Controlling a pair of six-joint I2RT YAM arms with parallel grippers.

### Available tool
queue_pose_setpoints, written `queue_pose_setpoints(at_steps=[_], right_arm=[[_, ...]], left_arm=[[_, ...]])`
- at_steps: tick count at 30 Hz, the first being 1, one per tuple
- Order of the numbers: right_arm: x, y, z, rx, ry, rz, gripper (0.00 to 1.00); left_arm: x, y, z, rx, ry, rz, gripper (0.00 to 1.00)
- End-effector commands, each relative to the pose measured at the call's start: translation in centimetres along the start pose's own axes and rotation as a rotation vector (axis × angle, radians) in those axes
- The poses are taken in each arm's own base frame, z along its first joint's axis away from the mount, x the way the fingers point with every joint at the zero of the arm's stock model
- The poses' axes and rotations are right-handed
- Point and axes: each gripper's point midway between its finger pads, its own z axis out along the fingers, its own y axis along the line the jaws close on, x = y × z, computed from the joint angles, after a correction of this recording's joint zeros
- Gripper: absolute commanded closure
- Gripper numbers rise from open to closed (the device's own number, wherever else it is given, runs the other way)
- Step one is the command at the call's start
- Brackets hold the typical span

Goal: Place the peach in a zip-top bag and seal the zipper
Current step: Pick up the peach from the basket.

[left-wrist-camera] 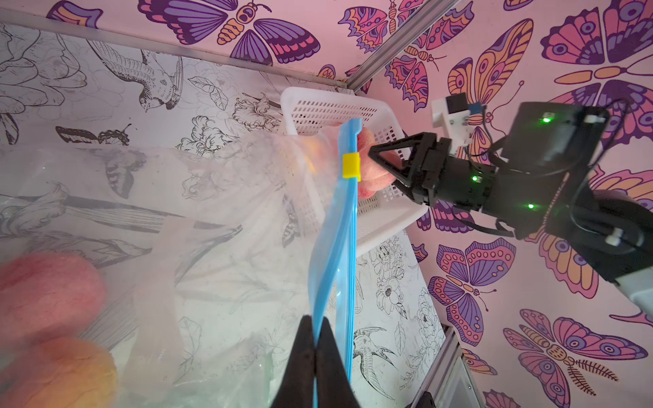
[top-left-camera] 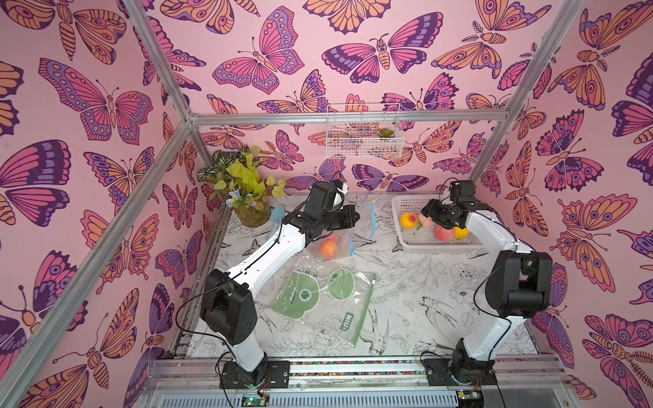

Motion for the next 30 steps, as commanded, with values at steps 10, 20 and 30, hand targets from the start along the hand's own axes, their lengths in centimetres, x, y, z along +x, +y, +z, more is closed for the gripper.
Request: queue_pose_setpoints(at_steps=[10,20,30], right_arm=[[1.5,6.0,-8.5,-0.313,-0.094,-0.027,0.34],[5.7,13.5,-13.4,-0.566,-0.052,-0.164,0.34],[10.9,21.2,-15.4,-0.745,0.040,-0.343,0.34]], left_arm=[[-0.1,-0.1,0.0,0.010,-0.007,0.006,1.00],[-0.1,0.1,0.5,0.010,-0.003,-0.007,1.00],[0.0,-0.1,1.0,0.021,0.005,-0.013,1.00]])
